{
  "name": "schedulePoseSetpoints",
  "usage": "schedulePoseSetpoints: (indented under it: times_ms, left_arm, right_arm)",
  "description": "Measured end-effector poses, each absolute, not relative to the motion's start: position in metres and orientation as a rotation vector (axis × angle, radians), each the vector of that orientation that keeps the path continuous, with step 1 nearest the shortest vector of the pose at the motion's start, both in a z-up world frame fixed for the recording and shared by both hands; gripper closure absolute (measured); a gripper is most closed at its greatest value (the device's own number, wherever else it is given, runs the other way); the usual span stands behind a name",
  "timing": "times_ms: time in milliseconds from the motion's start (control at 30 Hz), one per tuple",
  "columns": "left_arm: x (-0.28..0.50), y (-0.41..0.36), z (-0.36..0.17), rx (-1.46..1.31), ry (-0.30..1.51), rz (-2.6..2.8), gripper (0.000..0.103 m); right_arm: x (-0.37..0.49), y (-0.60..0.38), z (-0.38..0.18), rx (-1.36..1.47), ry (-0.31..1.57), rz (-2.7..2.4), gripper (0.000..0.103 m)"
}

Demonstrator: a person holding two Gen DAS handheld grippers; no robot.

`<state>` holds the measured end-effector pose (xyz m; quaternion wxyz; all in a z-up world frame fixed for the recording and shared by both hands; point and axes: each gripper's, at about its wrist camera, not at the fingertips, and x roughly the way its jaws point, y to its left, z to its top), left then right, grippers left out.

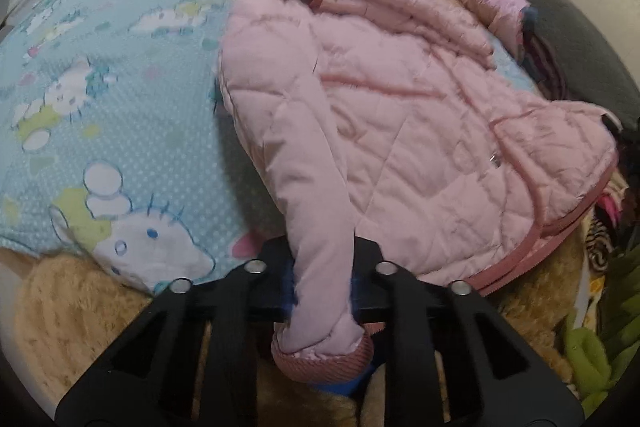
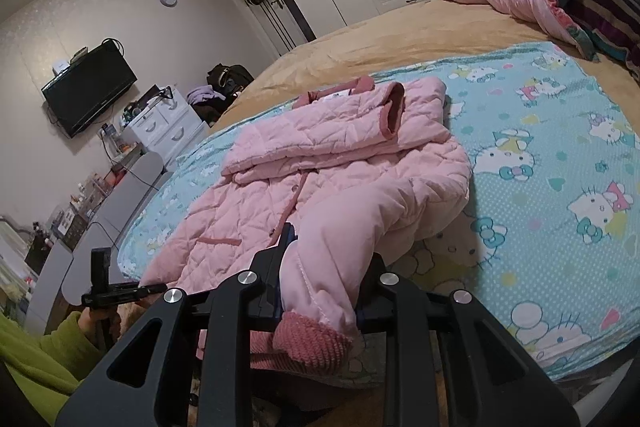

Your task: Fold large clothes

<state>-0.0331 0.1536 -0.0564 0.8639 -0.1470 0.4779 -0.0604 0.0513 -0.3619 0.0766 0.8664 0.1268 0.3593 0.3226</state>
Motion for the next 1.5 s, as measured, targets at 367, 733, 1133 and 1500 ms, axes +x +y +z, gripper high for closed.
schedulePoseSetpoints:
  times_ms: [367,733,1133,1500]
  left_arm:
    - [-0.001,0.165,0.029,-0.391,0.749,-0.165,0.095]
    - [0.061,0.177,0.078,-0.438,0.655,-0.145,0.095]
    - [0.124,0.200,0.104,-0.472,0.626,-0.124,0.095]
    - [0.170,0.213,0.119,-0.433,0.625,-0.076,0.095]
  right_arm:
    - [0.071,-0.365,0.096,0.344,0.725,0.684,0.081]
    - [0.118,-0.380,0.122,0.531,0.715,0.698,0.081]
    - [0.181,-0.386,0.146,0.622,0.723,0.702,0.081]
    - [0.233,-0.378,0.165,0.639,0.704,0.661,0.081]
